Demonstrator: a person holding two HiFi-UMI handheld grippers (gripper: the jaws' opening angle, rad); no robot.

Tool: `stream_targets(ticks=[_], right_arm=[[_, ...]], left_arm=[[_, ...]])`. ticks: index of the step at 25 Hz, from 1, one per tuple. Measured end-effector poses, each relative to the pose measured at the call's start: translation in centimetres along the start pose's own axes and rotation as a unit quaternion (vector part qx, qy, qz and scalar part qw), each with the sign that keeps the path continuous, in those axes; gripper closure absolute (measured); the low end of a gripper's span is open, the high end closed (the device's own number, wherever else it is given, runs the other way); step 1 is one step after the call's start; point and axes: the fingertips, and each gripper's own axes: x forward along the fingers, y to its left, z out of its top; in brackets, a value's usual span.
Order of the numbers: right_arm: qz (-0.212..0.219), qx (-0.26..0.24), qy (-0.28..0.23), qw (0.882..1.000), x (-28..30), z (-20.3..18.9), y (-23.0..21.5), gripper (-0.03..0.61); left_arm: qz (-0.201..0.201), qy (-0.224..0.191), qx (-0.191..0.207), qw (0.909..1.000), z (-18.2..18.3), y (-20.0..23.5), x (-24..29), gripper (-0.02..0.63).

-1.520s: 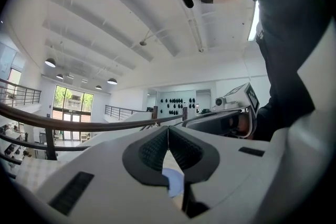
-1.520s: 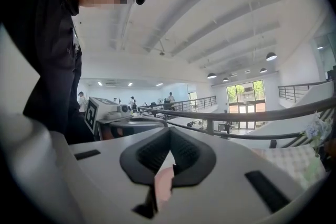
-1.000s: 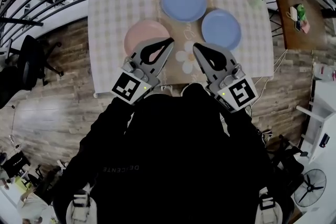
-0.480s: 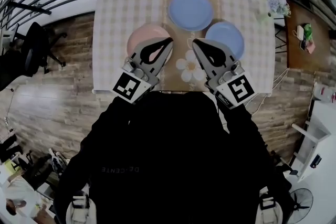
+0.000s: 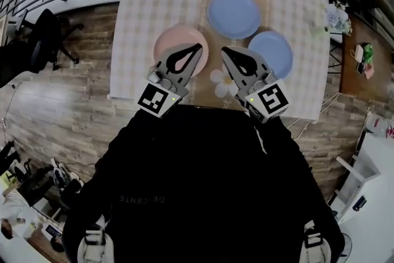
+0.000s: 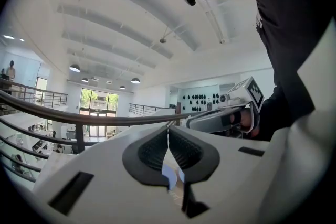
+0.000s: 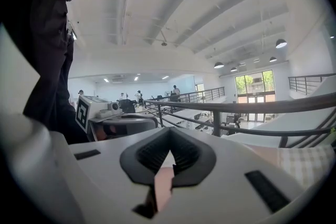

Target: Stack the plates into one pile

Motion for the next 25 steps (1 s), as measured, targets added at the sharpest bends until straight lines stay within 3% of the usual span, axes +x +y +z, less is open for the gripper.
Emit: stream_targets(ticks=[11,25], right_arm=[[0.006,0.010,0.042,0.999,3.0,-2.6,1.0,0.571],[-0.032,0.059,0.092,0.994,6.7,-9.5,0.4,0.569]], left_arm=[[0.022,0.007,-0.006,0.9997,-1.7,2.0,-2.1,0.594],[0.004,-0.002,-0.035,0.9994,-4.7,3.0,-4.3,0.594]])
